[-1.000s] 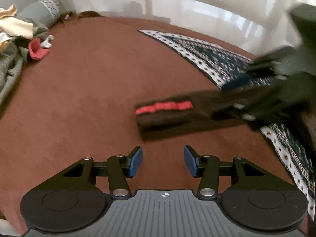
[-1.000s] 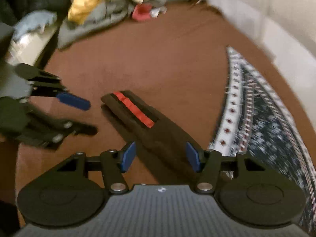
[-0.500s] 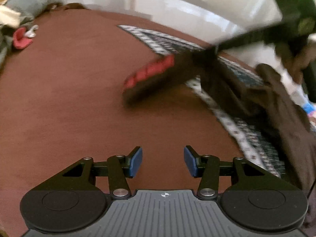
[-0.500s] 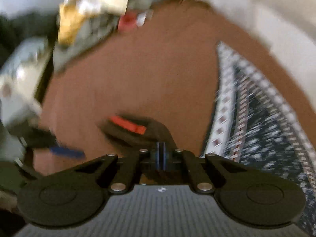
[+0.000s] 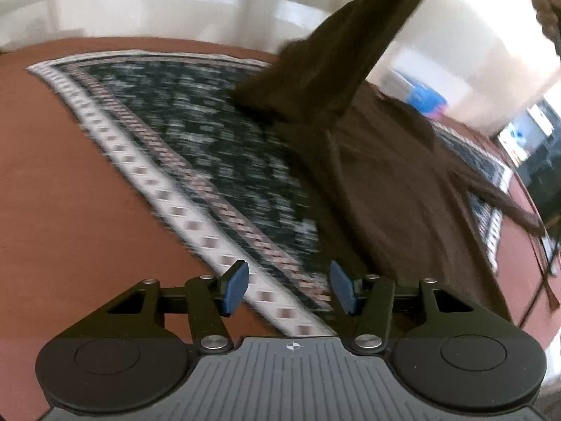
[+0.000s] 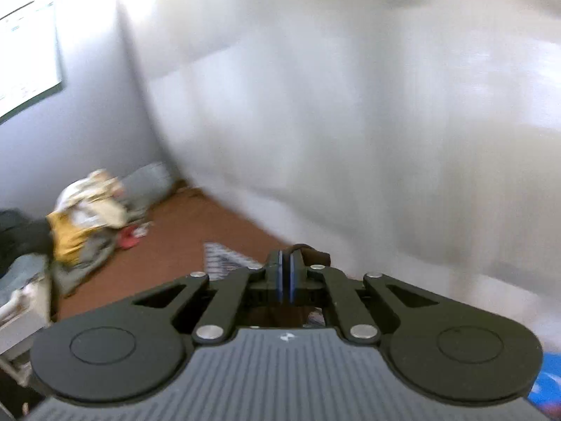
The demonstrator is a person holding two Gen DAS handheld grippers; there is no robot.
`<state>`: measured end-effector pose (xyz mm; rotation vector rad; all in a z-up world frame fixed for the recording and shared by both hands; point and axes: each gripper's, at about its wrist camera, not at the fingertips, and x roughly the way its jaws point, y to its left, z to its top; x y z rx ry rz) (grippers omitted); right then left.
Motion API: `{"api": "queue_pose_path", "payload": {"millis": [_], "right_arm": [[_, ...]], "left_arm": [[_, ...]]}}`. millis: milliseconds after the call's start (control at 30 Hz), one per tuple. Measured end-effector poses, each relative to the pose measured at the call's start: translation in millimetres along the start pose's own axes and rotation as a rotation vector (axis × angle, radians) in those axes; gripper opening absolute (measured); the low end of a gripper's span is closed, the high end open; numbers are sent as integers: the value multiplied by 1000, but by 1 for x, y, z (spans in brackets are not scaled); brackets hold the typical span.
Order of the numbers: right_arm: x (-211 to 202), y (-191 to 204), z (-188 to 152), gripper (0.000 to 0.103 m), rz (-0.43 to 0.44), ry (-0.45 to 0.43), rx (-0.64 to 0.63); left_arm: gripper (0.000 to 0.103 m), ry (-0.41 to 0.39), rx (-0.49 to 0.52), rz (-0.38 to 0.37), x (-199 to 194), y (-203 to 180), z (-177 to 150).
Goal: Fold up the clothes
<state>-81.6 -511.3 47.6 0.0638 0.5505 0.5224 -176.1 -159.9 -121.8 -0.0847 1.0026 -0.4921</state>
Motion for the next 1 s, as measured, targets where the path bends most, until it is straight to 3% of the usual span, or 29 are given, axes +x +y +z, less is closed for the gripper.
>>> {"api": "queue_pose_path", "payload": {"millis": [167,300,433,533,600,733,800,900,1000], "right_arm": [[-50,-83,-53,5,-207,27,105],[-64,-149,-107,4,-368,14,269],[-62,-190,-161,5,-479,61,404],[-49,-201,-185,10,-515,165,411],[-43,-191,-190,34,-568,184,366],[-71,-154,-191,39,-667,113,268],[-90,-120,-192,43,-638,64,219],[-105,-58,-204,48,-483,62,218],[-107,-4,-225,48,-301,122,293]], "left_arm": [[67,31,79,33,3,-41,-17],[67,70,109,80,1,-59,-36],[67,100,103,131,-10,-67,-55],[67,123,109,137,-18,-75,-60],[67,136,120,133,-24,-79,-62],[67,146,150,88,-30,-85,-64],[68,138,184,89,-26,-90,-64],[69,130,234,100,-16,-93,-64],[69,112,253,127,-11,-85,-68]]}}
